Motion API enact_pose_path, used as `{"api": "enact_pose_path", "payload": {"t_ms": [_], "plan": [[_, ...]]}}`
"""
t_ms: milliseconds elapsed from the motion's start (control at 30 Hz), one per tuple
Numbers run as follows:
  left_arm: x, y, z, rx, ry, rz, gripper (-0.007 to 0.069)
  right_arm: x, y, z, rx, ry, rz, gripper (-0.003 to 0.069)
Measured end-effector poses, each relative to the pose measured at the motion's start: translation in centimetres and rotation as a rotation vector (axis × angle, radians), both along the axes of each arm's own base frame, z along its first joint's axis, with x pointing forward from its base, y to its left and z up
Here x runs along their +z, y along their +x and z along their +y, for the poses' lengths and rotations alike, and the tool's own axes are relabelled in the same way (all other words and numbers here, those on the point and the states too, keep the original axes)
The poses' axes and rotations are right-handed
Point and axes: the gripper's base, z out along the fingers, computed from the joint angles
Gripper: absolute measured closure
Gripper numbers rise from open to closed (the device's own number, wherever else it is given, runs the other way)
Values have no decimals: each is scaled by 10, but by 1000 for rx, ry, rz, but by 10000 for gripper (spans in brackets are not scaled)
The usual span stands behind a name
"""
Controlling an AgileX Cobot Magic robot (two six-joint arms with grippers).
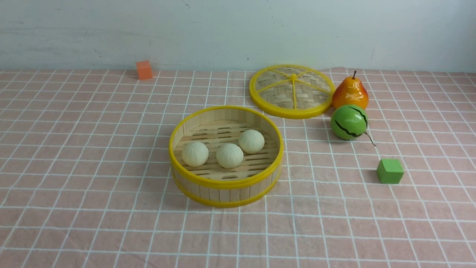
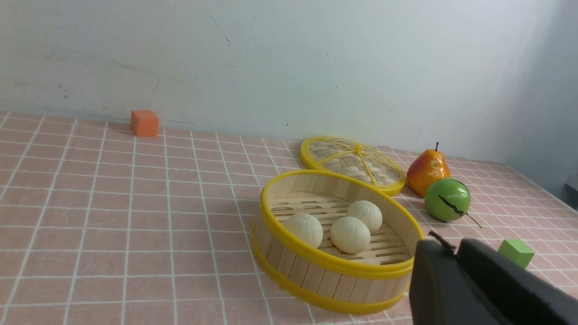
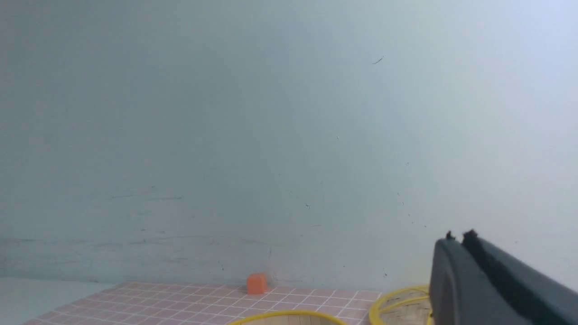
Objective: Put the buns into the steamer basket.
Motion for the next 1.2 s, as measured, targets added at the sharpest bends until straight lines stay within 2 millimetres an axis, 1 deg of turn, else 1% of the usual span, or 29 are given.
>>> {"api": "enact_pose_path", "payload": {"t_ms": [67,200,300,333,367,400,433,467,500,533,600,633,667,733,867,1200], "plan": [[0,0,0,0,0,-1,571,0,-2,-1,-7,-1,-9,645],[0,0,0,0,0,0,568,-2,-10,-5,-71,-88,-46,638],[0,0,0,0,1,3,568,-10,-12,-8,-142,-179,0,635],[0,0,0,0,1,3,568,-16,-11,-10,-182,-207,65,633],[0,0,0,0,1,3,568,-16,-11,-10,-189,-212,64,632],[0,0,0,0,1,3,568,-20,-10,-11,-209,-227,108,631],[0,0,0,0,2,4,567,-29,-8,-13,-241,-250,205,629],[0,0,0,0,2,4,567,-34,-7,-15,-263,-258,265,627],[0,0,0,0,2,4,567,-35,-7,-15,-267,-259,277,627],[-1,0,0,0,2,5,565,-42,-6,-18,-299,-255,359,626],[-1,0,0,0,2,5,561,-50,-7,-20,-322,-250,460,623],[-1,0,0,0,2,5,561,-52,-7,-20,-326,-248,478,622],[-1,0,0,1,3,6,557,-58,-8,-21,-328,-238,551,620],[-1,0,0,1,3,6,554,-63,-9,-21,-324,-237,614,618],[-1,0,0,1,4,6,553,-66,-10,-21,-317,-212,662,613],[-1,0,0,1,4,6,543,-66,-11,-21,-314,-202,678,597]]}}
